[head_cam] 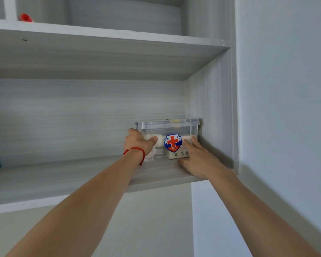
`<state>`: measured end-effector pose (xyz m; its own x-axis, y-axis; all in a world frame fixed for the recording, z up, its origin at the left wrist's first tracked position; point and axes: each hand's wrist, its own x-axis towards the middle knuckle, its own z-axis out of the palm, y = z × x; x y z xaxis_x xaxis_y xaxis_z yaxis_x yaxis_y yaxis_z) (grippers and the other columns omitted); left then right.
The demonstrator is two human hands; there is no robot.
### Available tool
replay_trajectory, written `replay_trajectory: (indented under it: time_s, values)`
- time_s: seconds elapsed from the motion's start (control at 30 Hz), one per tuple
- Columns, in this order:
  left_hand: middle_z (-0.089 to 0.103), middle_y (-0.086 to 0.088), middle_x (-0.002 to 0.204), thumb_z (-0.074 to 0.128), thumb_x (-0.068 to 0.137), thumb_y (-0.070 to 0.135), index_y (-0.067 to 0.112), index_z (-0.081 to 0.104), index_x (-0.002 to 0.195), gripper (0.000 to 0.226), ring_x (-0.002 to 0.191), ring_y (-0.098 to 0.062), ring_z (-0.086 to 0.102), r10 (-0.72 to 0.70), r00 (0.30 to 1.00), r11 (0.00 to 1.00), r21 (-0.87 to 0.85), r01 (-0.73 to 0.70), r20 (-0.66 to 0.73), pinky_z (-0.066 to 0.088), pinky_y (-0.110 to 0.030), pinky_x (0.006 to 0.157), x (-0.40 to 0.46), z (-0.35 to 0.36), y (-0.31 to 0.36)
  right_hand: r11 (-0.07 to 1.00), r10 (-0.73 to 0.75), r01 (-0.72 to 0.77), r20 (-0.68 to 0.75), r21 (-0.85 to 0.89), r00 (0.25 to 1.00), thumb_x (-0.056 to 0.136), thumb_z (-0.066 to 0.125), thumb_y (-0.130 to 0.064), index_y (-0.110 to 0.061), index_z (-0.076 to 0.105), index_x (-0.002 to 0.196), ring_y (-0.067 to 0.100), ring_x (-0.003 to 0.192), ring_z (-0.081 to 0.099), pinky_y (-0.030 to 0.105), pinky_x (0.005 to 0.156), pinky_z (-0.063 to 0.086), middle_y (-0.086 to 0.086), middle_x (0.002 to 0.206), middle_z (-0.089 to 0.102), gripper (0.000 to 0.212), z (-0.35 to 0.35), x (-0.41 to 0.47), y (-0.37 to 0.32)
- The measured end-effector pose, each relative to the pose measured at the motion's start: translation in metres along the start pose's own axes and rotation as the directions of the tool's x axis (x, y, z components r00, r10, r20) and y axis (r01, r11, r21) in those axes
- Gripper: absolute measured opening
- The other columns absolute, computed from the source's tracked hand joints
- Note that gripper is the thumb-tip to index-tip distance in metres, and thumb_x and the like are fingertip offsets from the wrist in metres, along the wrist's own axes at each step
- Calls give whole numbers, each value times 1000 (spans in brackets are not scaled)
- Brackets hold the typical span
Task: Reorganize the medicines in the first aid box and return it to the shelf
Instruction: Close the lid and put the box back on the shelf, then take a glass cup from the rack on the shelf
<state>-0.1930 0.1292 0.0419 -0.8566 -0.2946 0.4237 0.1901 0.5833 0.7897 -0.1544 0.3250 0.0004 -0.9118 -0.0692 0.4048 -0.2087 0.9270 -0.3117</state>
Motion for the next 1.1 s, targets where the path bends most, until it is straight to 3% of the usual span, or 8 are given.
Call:
replay_trajectory:
  time_s: [0.13,0.33,0.4,0.47,0.67,0.8,0.9,1.1]
  values:
    - [54,-6,109,77,80,47,11,44,120,63,93,-27,57,20,1000,1000,-5,-20,-8,56,-41,85,3,2,-6,1000,26,-26,14,-4,1000,95,50,-49,-34,18,158,31,146,39,50,111,43,-13,170,4,72,3,2,2]
    - [60,-13,126,77,82,34,5,46,132,66,109,-30,62,-36,989,999,-35,41,142,55,-35,85,-6,-10,-14,999,15,-4,-234,49,972,95,58,-45,-24,53,140,31,126,56,50,102,52,5,140,55,51,4,-6,-1]
    - [58,-11,128,73,83,29,8,43,134,63,108,-28,58,17,996,1000,24,-19,93,47,-26,76,-19,-21,-19,998,32,-14,-297,64,954,96,58,-44,-21,60,135,30,117,62,46,94,56,7,133,62,46,5,-9,-2]
    - [54,-6,129,71,83,27,17,43,137,62,111,-25,56,117,993,993,28,-118,22,43,-25,80,-38,-35,-25,997,30,-1,-360,80,933,97,59,-42,-20,65,128,29,108,66,43,85,58,6,127,67,39,6,-14,-5]
    - [67,7,107,65,84,16,24,64,105,22,95,-12,65,338,939,941,14,-338,-71,42,-8,68,-97,-85,-41,955,12,144,-520,258,854,92,65,-19,-15,74,112,30,101,68,42,82,57,7,111,75,23,13,-42,-38]
    - [69,14,101,63,83,11,23,67,98,19,97,-9,64,388,916,921,-2,-390,-107,52,-21,80,-133,-122,-45,847,-69,352,-574,398,816,90,66,-10,-13,73,108,20,98,66,31,84,49,-2,104,74,19,26,-82,-93]
    - [68,18,100,63,83,13,27,66,98,20,98,-3,62,411,901,911,19,-413,-140,52,-18,79,-156,-160,-55,762,-115,433,-557,482,822,89,65,-7,-13,72,106,17,96,66,35,88,52,-3,103,73,20,33,-111,-143]
    - [66,9,110,62,87,13,21,63,110,24,105,-11,59,538,822,833,266,-484,-188,50,-29,89,-205,-267,-108,609,-157,489,-509,625,846,87,61,-14,-19,71,102,9,93,67,28,80,55,-10,104,73,19,53,-173,-254]
